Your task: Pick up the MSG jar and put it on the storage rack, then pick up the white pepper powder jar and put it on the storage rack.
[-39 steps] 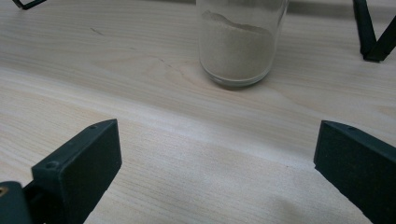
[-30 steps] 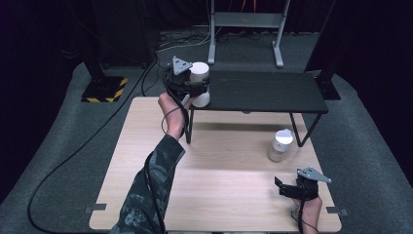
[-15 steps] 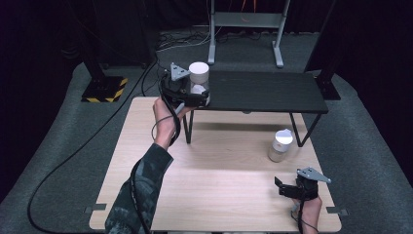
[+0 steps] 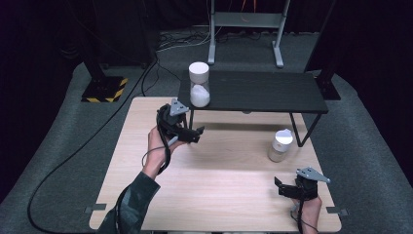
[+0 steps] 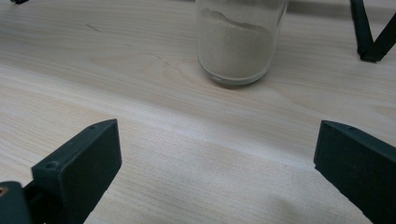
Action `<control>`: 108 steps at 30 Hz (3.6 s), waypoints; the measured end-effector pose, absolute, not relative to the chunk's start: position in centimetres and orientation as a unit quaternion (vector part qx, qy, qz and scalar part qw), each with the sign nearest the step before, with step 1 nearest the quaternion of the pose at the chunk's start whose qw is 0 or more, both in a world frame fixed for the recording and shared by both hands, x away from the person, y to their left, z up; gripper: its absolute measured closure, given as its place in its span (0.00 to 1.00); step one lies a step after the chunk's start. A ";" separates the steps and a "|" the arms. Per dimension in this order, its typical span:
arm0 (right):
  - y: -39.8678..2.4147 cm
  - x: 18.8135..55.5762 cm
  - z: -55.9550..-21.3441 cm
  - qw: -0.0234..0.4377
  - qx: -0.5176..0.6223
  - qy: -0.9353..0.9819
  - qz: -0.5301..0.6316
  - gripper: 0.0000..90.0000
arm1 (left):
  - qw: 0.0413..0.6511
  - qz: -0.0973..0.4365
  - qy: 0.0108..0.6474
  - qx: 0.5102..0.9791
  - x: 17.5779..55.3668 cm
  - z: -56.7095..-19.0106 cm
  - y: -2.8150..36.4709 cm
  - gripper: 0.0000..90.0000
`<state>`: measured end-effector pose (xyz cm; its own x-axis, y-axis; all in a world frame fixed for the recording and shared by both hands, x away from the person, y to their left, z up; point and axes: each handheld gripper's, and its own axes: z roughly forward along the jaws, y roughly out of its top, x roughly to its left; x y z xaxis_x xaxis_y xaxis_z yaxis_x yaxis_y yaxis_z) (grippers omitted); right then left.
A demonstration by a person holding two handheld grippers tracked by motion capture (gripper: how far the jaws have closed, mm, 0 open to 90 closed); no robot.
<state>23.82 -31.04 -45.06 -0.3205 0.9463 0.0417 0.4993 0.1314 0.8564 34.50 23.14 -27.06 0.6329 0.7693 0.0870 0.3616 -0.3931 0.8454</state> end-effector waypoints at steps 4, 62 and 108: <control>-31.0 23.8 -45.1 0.272 0.517 0.700 0.411 0.00 | 0.410 0.227 0.351 0.811 33.5 -29.2 23.7 0.00; -31.1 23.9 -45.0 0.270 0.518 0.700 0.410 0.00 | 0.345 0.190 0.446 0.804 29.0 -43.7 26.5 0.00; -29.2 24.8 -44.0 0.290 0.539 0.703 0.363 0.00 | 0.345 0.194 0.453 0.799 28.7 -43.7 26.5 0.02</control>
